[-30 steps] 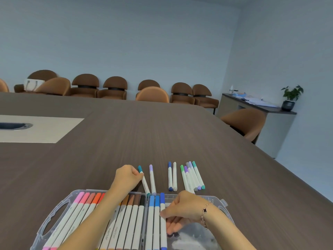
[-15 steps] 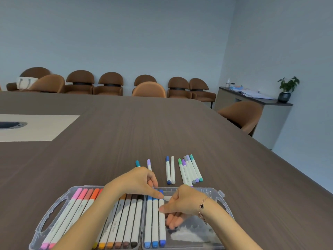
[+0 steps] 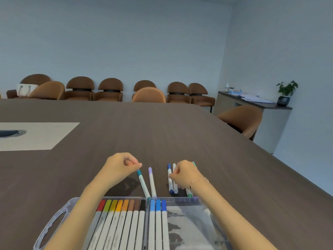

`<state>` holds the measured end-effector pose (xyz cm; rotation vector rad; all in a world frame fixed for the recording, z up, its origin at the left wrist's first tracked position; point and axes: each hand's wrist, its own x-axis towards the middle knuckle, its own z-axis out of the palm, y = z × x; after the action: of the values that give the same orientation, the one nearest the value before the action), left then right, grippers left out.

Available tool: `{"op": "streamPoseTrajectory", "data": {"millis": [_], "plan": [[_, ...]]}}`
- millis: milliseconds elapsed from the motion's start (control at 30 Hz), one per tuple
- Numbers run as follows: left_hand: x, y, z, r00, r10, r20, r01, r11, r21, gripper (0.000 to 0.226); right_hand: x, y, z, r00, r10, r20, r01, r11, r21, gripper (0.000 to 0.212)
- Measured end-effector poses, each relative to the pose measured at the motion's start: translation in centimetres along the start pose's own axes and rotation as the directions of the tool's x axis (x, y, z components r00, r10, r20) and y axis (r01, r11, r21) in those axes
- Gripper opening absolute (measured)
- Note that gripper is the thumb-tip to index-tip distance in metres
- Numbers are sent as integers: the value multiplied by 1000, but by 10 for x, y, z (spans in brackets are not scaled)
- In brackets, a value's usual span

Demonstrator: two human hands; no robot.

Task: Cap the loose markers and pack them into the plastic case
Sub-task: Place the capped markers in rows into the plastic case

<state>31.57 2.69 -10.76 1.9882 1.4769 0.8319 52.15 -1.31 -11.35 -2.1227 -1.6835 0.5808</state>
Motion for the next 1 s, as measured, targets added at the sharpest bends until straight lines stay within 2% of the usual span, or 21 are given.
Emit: {"op": "streamPoseTrajectory", "data": {"millis": [67,167,300,400,467,533,633,733,800,900,1000], "plan": [[5,-9,-7,995,-68,-78,67,998,-14,12,22,-12,15,999,0,-41,-5,992,-122,25],[8,-22,-3,985,-151,-84,150,989,-17,15,39,-22,30,999,31,-13,-33,963,-267,14],[9,-28,12,981,-191,-42,191,982,1,14,46,-22,35,998,68,9,-60,932,-359,32],[6,-28,28,985,-171,-38,172,985,20,10,42,-19,33,997,77,6,-69,921,-383,35],[4,-26,40,993,-117,-5,117,991,61,6,40,-17,30,996,92,4,-80,884,-460,36],[2,-22,51,997,-66,44,60,990,131,14,39,-15,30,996,88,34,-59,862,-503,35],[-2,-17,63,997,-56,45,48,985,167,23,42,-16,27,996,85,4,-80,950,-301,15],[-2,-17,68,997,-73,26,68,986,151,25,18,-16,0,998,40,-49,-37,997,75,25],[-2,-17,68,996,-86,5,85,990,111,26,-20,-13,-20,995,-12,95,-15,960,281,24],[-3,-15,67,989,-147,5,147,987,64,23,-70,2,-19,897,-44,441,-142,914,380,16],[-2,-11,65,975,-218,34,213,970,120,15,-83,16,1,879,34,476,-207,926,316,11]]}}
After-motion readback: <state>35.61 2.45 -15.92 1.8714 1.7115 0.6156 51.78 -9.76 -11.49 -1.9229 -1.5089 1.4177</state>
